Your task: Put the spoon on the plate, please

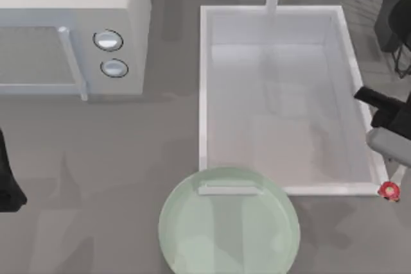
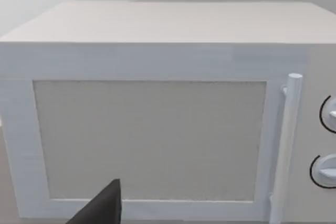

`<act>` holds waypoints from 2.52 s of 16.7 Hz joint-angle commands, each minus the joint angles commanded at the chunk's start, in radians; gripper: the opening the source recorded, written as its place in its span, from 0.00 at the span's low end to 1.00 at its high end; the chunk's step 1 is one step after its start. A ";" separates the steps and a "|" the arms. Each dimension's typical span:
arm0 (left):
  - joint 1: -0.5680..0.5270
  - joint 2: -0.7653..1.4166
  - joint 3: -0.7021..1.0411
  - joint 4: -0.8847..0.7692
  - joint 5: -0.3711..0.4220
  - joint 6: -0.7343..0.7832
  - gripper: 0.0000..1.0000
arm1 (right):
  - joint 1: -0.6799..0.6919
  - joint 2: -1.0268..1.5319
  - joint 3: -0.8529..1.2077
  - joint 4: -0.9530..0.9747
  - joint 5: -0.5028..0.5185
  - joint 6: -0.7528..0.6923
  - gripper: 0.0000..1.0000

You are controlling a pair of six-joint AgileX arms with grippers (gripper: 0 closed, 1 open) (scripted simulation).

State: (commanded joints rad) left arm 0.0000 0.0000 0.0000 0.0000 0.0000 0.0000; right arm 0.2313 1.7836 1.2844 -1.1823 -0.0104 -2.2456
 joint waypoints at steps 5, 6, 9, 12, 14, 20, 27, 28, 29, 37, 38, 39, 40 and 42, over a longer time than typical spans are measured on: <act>0.000 0.000 0.000 0.000 0.000 0.000 1.00 | 0.276 0.114 0.097 0.006 -0.003 -0.667 0.00; 0.000 0.000 0.000 0.000 0.000 0.000 1.00 | 0.327 0.131 0.115 0.010 -0.001 -0.783 0.00; 0.000 0.000 0.000 0.000 0.000 0.000 1.00 | 0.469 0.170 0.163 0.029 0.006 -1.086 0.00; 0.000 0.000 0.000 0.000 0.000 0.000 1.00 | 0.583 0.192 0.199 0.051 0.018 -1.317 0.00; 0.000 0.000 0.000 0.000 0.000 0.000 1.00 | 0.637 0.202 0.216 0.062 0.026 -1.423 0.00; 0.000 0.000 0.000 0.000 0.000 0.000 1.00 | 0.685 0.210 0.230 0.072 0.035 -1.509 0.00; 0.000 0.000 0.000 0.000 0.000 0.000 1.00 | 0.669 0.187 0.219 0.054 0.046 -1.501 0.00; 0.000 0.000 0.000 0.000 0.000 0.000 1.00 | 0.664 0.178 0.215 0.047 0.051 -1.498 0.00; 0.000 0.000 0.000 0.000 0.000 0.000 1.00 | 0.658 0.168 0.211 0.039 0.057 -1.495 0.00; 0.000 0.000 0.000 0.000 0.000 0.000 1.00 | 0.618 0.103 0.192 0.011 0.090 -1.486 0.00; 0.000 0.000 0.000 0.000 0.000 0.000 1.00 | 0.617 0.102 0.192 0.016 0.089 -1.488 0.00; 0.000 0.000 0.000 0.000 0.000 0.000 1.00 | 0.616 0.102 0.192 0.023 0.088 -1.490 0.00; 0.000 0.000 0.000 0.000 0.000 0.000 1.00 | 0.617 0.103 0.193 0.033 0.085 -1.491 0.00; 0.000 0.000 0.000 0.000 0.000 0.000 1.00 | 0.621 0.110 0.192 0.059 0.077 -1.494 0.00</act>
State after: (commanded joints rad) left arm 0.0000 0.0000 0.0000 0.0000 0.0000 0.0000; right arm 0.8521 1.8940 1.4762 -1.1238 0.0671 -3.7396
